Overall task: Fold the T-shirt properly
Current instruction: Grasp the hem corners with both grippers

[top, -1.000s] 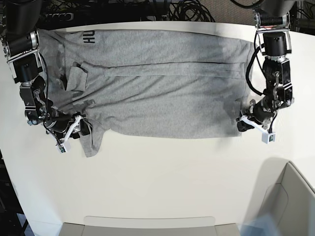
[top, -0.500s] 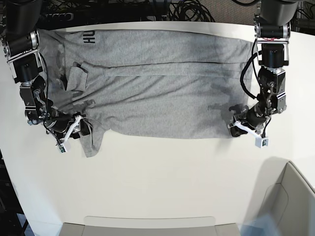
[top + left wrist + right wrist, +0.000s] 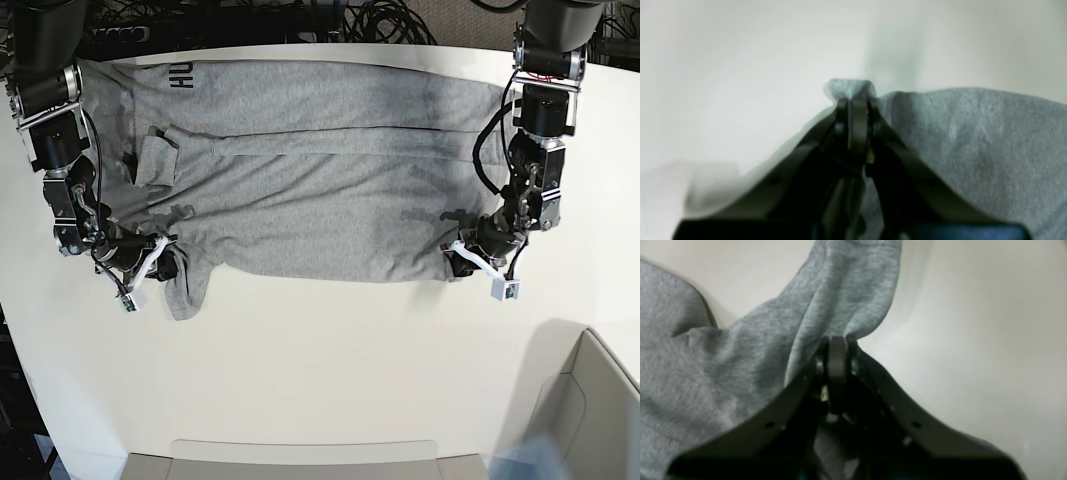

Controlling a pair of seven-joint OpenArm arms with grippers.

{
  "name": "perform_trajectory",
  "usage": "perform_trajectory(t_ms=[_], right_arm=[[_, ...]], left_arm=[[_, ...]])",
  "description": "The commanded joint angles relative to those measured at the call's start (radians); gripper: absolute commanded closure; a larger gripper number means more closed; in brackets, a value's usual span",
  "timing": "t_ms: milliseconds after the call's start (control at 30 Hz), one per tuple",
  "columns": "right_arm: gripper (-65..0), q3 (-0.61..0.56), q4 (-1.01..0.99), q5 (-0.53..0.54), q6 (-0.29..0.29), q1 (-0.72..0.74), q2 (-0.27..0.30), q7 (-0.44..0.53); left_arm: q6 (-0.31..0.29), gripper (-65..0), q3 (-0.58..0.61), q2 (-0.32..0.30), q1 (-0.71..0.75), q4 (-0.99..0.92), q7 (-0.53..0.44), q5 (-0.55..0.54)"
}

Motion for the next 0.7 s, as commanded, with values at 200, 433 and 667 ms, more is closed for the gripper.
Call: perform_trajectory(t_ms=[200, 433, 667], right_arm=[[0.0, 0.001, 0.011, -0.016, -0.045, 0.042, 0.018, 0.024], [0.0, 0.002, 0.037, -0.016, -0.082, 0.051, 0.032, 0.058], [0.0, 0.130, 0.136, -0.018, -0.082, 0.011, 0.033, 0.024]], left_arm=[[0.010, 0.0, -0.175, -0.002, 0.029, 0.114, 0.050, 0.016], [0.012, 0.0, -0.182, -0.002, 0.032, 0.220, 0.075, 0.016], [0.014, 0.0, -0.239, -0.002, 0.068, 0.324, 0.127, 0.016]])
